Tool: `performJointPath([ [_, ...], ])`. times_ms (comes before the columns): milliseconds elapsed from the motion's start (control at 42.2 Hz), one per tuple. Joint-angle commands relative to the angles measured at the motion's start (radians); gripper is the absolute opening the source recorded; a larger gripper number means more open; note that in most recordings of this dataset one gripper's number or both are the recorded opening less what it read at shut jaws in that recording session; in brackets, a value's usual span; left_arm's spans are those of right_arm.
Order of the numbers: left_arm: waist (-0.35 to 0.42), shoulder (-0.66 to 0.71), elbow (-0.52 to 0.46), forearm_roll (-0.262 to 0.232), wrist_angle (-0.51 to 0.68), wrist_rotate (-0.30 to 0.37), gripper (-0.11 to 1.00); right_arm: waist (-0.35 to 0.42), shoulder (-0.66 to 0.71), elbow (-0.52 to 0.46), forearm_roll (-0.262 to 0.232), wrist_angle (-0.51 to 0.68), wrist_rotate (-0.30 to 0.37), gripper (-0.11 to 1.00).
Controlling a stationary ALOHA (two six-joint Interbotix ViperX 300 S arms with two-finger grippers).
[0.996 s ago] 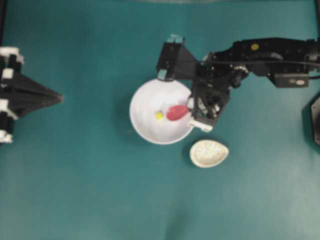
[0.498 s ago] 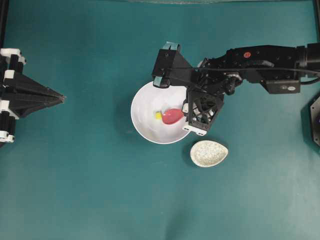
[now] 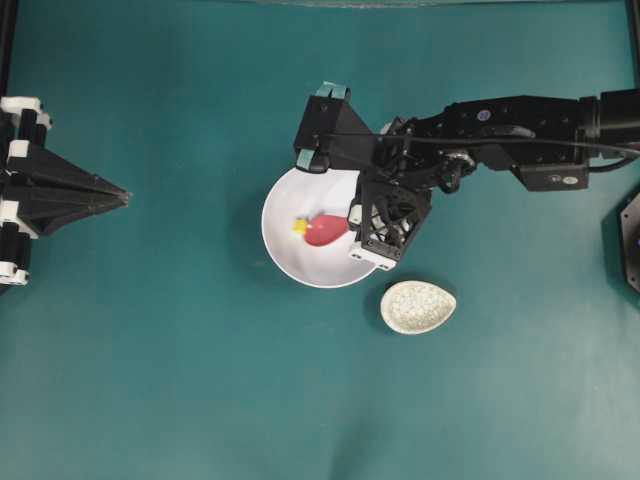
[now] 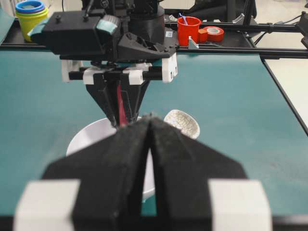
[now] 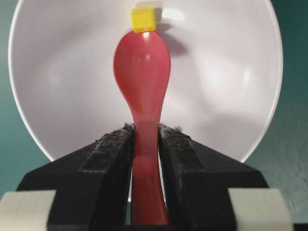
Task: Scoop the yellow hexagonal prism block from the bowl with a spoon using the right arm.
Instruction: 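Push the spoon under the yellow block toward the bowl's left wall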
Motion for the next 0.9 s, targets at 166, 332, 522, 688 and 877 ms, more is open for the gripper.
performJointPath([
  [166,-0.003,0.009,-0.011,0.002,-0.009,-0.002,0.00,0.003,-0.018,-0.025,-0.002,-0.078,-0.003,0.24],
  [332,-0.003,0.009,-0.011,0.003,-0.011,-0.002,0.00,0.003,-0.018,-0.026,-0.002,-0.107,-0.002,0.24],
  [522,-0.003,0.009,-0.011,0.003,-0.009,-0.002,0.00,0.003,-0.020,-0.025,-0.002,-0.130,0.000,0.24],
  [688,-0.003,0.009,-0.012,0.002,-0.011,-0.002,0.00,0.003,-0.025,-0.025,-0.002,-0.135,0.000,0.24],
  [877,-0.003,0.009,-0.011,0.003,-0.009,-0.002,0.00,0.003,-0.035,-0.017,-0.002,-0.135,0.000,0.24],
])
